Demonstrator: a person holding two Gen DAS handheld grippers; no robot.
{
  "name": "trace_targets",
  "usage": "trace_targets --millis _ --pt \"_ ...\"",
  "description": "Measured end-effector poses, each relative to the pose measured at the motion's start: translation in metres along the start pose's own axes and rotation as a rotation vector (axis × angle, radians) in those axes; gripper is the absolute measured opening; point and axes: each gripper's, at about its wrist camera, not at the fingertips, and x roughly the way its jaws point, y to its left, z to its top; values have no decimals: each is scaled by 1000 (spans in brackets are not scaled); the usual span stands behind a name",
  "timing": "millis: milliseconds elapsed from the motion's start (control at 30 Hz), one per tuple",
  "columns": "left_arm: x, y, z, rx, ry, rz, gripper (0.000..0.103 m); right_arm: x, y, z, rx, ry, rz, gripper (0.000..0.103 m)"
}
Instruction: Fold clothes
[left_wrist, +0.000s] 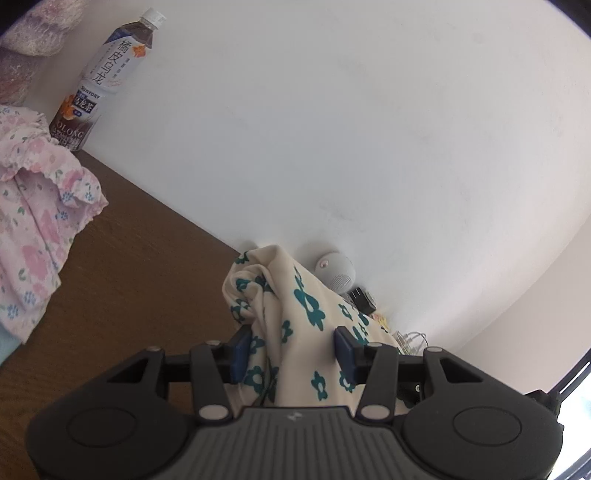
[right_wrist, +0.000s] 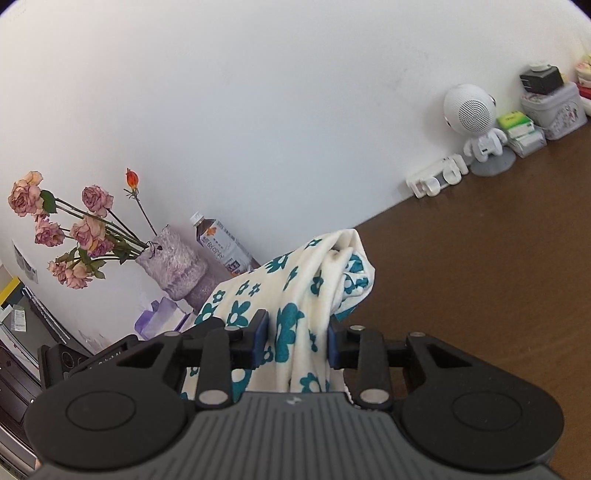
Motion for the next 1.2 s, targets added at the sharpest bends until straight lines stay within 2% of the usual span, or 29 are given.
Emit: trace_targets --millis 367,567,700,867,1000,1100,1167,1200 --pt "83 63 19 -63 -34 76 45 107 -71 27 80 30 -18 31" --pt "109 75 16 -71 -13 70 46 125 -95 29 113 6 -33 33" --pt "113 78 15 -60 -18 61 47 131 -103 29 115 22 -55 35" --pt "117 69 10 13 -20 84 55 134 -99 28 83 29 -75 38" --pt "118 63 8 62 -21 104 57 134 -96 26 62 30 -84 41" --pt "115 59 6 80 -36 111 68 133 -98 24 70 23 -86 51" --pt "113 56 7 92 -50 125 83 131 -101 23 92 12 -78 65" --pt "112 55 7 98 -59 134 84 128 -101 24 99 -1 -74 67"
